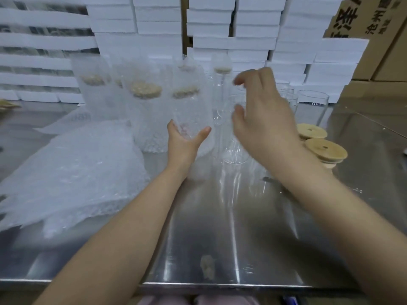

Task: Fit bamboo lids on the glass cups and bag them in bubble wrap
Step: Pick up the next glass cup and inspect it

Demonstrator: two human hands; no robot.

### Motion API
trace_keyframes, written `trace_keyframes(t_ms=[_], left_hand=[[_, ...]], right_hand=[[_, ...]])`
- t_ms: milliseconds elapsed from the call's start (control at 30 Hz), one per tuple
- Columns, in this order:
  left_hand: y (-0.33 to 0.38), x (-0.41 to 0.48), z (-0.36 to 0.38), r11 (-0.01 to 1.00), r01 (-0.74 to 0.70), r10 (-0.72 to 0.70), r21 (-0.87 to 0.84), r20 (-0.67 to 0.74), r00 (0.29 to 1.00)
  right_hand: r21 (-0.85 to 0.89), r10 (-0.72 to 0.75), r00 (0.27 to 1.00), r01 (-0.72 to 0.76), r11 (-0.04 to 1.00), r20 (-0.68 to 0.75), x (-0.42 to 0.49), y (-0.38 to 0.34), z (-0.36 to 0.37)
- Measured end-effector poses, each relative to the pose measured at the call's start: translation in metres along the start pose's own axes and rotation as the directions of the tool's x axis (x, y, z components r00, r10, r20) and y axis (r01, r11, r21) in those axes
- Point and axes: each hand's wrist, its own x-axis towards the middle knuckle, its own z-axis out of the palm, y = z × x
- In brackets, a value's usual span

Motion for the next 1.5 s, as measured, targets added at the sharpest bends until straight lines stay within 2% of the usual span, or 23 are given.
trace_keyframes(t_ms=[33, 67, 100, 133, 167, 200, 333, 400, 467, 533, 600, 633, 667, 700, 733, 833, 900, 1000, 1167, 1333, 1500], left_hand=[[0.0, 0.001, 0.0, 1.0, -0.016, 0.016, 0.01, -0.007, 1.0], [0.0, 0.001, 0.0, 0.999, -0.027, 0.028, 0.029, -0.005, 1.0], [-0.001, 0.002, 0.0, 0.999, -0.031, 0.031, 0.039, 0.0, 1.0], [-0.002, 0.002, -0.001, 0.999, -0.04, 0.04, 0.034, -0.001, 0.999], [-0.001, 0.001, -0.001, 0.997, -0.064, 0.065, 0.043, -0.008, 0.998], [-0.001, 0.0, -0.002, 0.993, -0.095, 0.097, 0.066, -0.018, 0.995], [0.006, -0.002, -0.003, 0.968, -0.175, 0.178, 0.182, 0.003, 0.984], [0.009, 0.001, -0.005, 0.945, -0.226, 0.234, 0.235, -0.003, 0.972], [0.015, -0.002, -0.008, 0.933, -0.269, 0.293, 0.24, -0.07, 0.953], [0.019, -0.006, -0.014, 0.852, -0.4, 0.474, 0.337, -0.174, 0.863], [0.024, -0.007, -0.022, 0.689, -0.492, 0.676, 0.533, -0.228, 0.701], [0.025, -0.005, -0.025, 0.594, -0.499, 0.756, 0.631, -0.226, 0.614], [0.025, -0.002, -0.027, 0.551, -0.471, 0.785, 0.689, -0.238, 0.572], [0.025, 0.0, -0.027, 0.565, -0.423, 0.77, 0.709, -0.267, 0.58], [0.023, 0.003, -0.029, 0.614, -0.366, 0.719, 0.7, -0.304, 0.624], [0.013, 0.009, -0.033, 0.776, -0.144, 0.457, 0.614, -0.389, 0.8], [0.006, 0.015, -0.036, 0.848, -0.032, 0.299, 0.529, -0.427, 0.854], [-0.002, 0.022, -0.039, 0.887, 0.014, 0.22, 0.462, -0.448, 0.866], [-0.007, 0.028, -0.037, 0.883, 0.024, 0.231, 0.47, -0.478, 0.847], [-0.009, 0.029, -0.033, 0.879, 0.029, 0.241, 0.476, -0.496, 0.834], [-0.012, 0.031, -0.033, 0.878, 0.027, 0.246, 0.477, -0.5, 0.83]], right_hand=[[0.187, 0.001, 1.0, -0.004, 0.982, 0.017, -0.008, -0.01, 0.005], [0.338, 0.03, 0.989, -0.078, 0.938, 0.146, -0.017, -0.02, 0.014], [0.404, 0.065, 0.932, -0.216, 0.889, 0.356, -0.024, -0.027, 0.027], [0.399, 0.102, 0.842, -0.353, 0.846, 0.529, -0.03, -0.031, 0.044], [0.377, 0.145, 0.786, -0.439, 0.816, 0.601, -0.035, -0.031, 0.061], [0.385, 0.185, 0.786, -0.475, 0.791, 0.59, -0.038, -0.031, 0.076], [0.511, 0.278, 0.881, -0.453, 0.73, 0.383, -0.04, -0.022, 0.116], [0.515, 0.298, 0.892, -0.442, 0.735, 0.341, -0.036, -0.02, 0.131], [0.522, 0.345, 0.882, -0.469, 0.712, 0.321, -0.03, -0.02, 0.143], [0.548, 0.381, 0.868, -0.497, 0.673, 0.319, -0.021, -0.022, 0.154], [0.519, 0.4, 0.865, -0.502, 0.691, 0.304, -0.011, -0.026, 0.164], [0.493, 0.405, 0.866, -0.5, 0.712, 0.293, -0.006, -0.027, 0.169], [0.478, 0.41, 0.865, -0.501, 0.721, 0.288, -0.002, -0.028, 0.174], [0.473, 0.412, 0.864, -0.503, 0.724, 0.288, 0.001, -0.029, 0.178], [0.473, 0.41, 0.865, -0.501, 0.725, 0.288, 0.005, -0.028, 0.183], [0.49, 0.4, 0.865, -0.501, 0.713, 0.303, 0.015, -0.025, 0.193], [0.499, 0.396, 0.865, -0.502, 0.707, 0.309, 0.022, -0.022, 0.198], [0.516, 0.363, 0.872, -0.487, 0.704, 0.328, 0.034, -0.018, 0.206], [0.532, 0.291, 0.887, -0.451, 0.717, 0.359, 0.053, -0.011, 0.218], [0.552, 0.268, 0.883, -0.454, 0.699, 0.386, 0.072, -0.013, 0.23], [0.532, 0.254, 0.894, -0.428, 0.73, 0.37, 0.09, -0.014, 0.246]])
